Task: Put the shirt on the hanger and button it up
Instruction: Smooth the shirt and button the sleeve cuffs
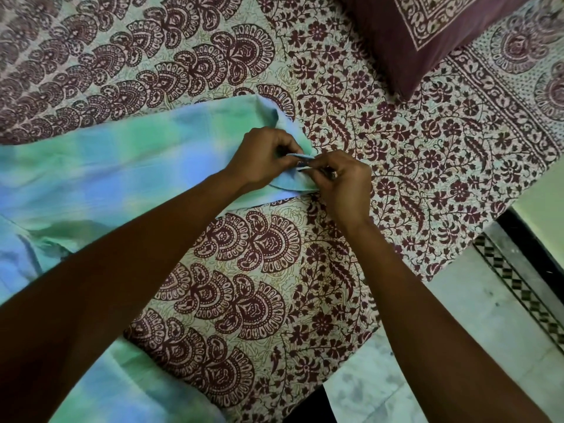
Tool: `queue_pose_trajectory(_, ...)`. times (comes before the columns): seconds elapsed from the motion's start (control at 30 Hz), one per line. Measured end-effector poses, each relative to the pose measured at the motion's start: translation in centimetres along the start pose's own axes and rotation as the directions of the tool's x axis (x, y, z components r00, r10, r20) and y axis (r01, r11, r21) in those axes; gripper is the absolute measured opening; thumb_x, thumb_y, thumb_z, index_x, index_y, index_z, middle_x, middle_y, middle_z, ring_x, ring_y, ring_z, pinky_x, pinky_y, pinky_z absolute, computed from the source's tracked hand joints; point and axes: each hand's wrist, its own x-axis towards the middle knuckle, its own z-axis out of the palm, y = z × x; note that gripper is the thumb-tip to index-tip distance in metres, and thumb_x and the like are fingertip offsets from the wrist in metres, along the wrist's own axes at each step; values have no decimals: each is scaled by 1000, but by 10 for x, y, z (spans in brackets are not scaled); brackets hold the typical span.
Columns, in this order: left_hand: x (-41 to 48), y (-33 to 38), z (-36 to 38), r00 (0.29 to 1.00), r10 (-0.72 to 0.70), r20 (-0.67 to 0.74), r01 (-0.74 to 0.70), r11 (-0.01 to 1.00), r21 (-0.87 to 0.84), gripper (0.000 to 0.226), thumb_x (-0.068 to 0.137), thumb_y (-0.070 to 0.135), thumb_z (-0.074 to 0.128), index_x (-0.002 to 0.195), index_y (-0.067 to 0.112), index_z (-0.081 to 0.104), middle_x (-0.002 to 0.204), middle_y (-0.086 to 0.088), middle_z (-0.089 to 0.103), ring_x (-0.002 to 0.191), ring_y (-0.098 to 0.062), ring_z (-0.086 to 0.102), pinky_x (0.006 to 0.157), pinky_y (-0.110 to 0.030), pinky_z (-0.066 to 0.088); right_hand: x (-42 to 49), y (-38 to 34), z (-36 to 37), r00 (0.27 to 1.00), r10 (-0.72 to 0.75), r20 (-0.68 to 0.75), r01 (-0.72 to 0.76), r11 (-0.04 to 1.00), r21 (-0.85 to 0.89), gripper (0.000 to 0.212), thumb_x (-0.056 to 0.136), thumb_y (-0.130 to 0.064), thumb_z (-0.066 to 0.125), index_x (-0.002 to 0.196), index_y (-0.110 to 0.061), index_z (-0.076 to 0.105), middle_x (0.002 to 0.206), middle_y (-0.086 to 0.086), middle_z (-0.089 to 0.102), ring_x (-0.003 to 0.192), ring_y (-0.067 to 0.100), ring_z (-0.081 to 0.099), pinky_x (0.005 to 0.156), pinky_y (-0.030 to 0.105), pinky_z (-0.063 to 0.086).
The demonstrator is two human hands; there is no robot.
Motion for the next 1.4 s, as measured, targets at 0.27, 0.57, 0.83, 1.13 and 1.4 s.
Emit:
queue_pose_trajectory(0.27, -3, 0, 8, 986, -56, -156, 56, 998, -2, 11, 83, 21, 66, 86, 12, 71, 86, -5, 72, 78, -16, 62, 75, -23, 44, 14, -10, 2, 952, 301, 51, -303, 912, 278, 17, 75, -2, 72, 89, -12, 66, 74, -14, 61, 63, -10, 59, 61, 10, 49)
queue_pose_trajectory(0.57, -11, -4, 10, 952, 69, -298, -67, 998, 17, 7, 84, 7, 57, 84, 4, 63, 83, -8, 62, 74, -14, 54, 66, -26, 41, 44, -14, -7, 938, 235, 255, -305, 908, 286, 11, 70, -4, 77, 79, -7, 71, 77, 6, 69, 73, 21, 68, 74, 37, 58)
queue_pose_trajectory(0.83, -13, -12, 12, 963, -170, -208, 77, 917, -392, 13, 86, 2, 60, 98, 4, 66, 91, -4, 65, 72, 8, 60, 76, -14, 50, 29, -15, 1, 982, 176, 74, -186, 969, 165, 24, 69, -13, 80, 79, -10, 60, 77, 6, 63, 65, 15, 57, 56, 20, 48)
queue_pose_trajectory(1.13, -1, -14, 10, 986, -152, -70, 141, 979, -149, 21, 88, 20, 60, 95, 3, 69, 91, -15, 71, 86, -28, 66, 79, -43, 52, 3, -17, 20, 954, 299, -9, -298, 953, 55, 16, 79, -27, 71, 87, -13, 73, 84, 1, 72, 69, 11, 62, 59, 20, 44)
queue_pose_trajectory(1.4, 4, -17, 8, 978, -210, 16, 207, 945, -253, 33, 87, 26, 60, 89, -6, 65, 78, -16, 60, 74, -17, 49, 70, -35, 41, 5, -20, 20, 974, 199, -111, -195, 980, 45, 14, 81, -20, 69, 92, -12, 73, 90, 4, 71, 78, 15, 65, 71, 30, 54)
